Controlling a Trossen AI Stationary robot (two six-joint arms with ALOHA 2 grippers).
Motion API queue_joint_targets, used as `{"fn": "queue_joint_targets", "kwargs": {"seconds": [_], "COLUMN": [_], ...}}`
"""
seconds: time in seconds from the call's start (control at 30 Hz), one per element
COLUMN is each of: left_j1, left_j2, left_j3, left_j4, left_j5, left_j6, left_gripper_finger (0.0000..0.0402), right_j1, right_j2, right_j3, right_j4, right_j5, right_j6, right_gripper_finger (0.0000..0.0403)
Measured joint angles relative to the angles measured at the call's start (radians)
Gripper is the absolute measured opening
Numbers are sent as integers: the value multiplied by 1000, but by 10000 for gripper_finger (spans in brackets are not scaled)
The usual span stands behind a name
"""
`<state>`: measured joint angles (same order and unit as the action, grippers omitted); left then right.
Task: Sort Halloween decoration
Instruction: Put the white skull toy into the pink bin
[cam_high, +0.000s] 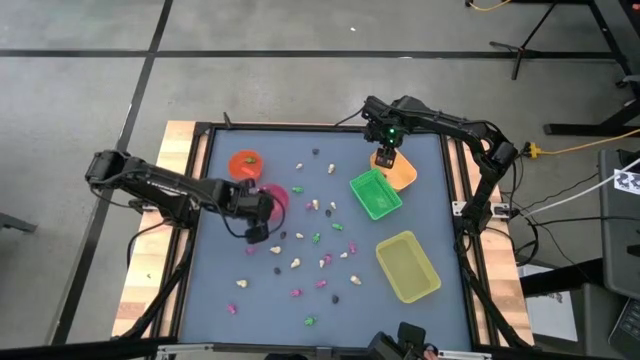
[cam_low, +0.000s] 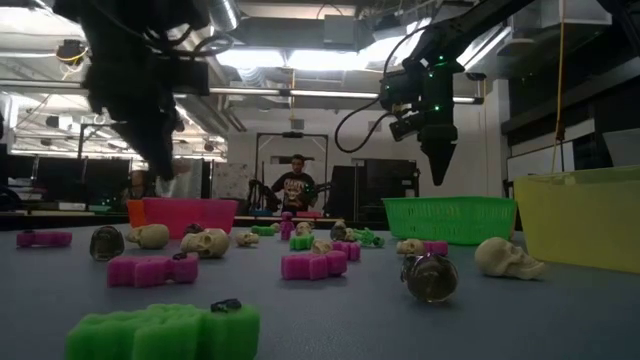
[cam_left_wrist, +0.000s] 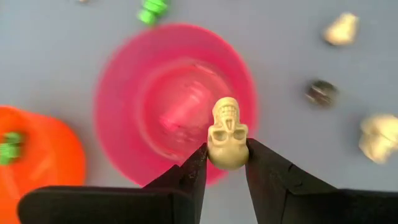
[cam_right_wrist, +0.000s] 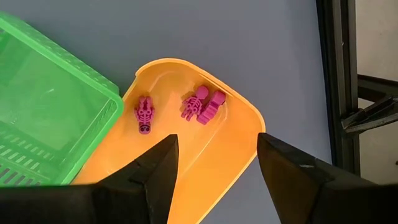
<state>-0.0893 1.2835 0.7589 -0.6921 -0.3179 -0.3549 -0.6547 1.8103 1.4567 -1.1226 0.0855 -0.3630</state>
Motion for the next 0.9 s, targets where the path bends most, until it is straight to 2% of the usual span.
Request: {"fn": "queue_joint_targets", "kwargs": {"seconds": [0.13,0.53,0.9], "left_j1": [33,81,81], "left_j2": [0,0,-1], "left_j3": [0,0,0], "left_j4": [8,61,60], "left_j5": [-64,-111,-133], "left_j6": [0,1,43], "left_gripper_finger": [84,88,159], "right_j1": [0,0,0], "right_j2": [0,0,0], "right_j3": [0,0,0], "right_j4": [0,0,0], "right_j5": [0,0,0], "right_j6": [0,0,0], "right_gripper_finger": [218,218,218]}}
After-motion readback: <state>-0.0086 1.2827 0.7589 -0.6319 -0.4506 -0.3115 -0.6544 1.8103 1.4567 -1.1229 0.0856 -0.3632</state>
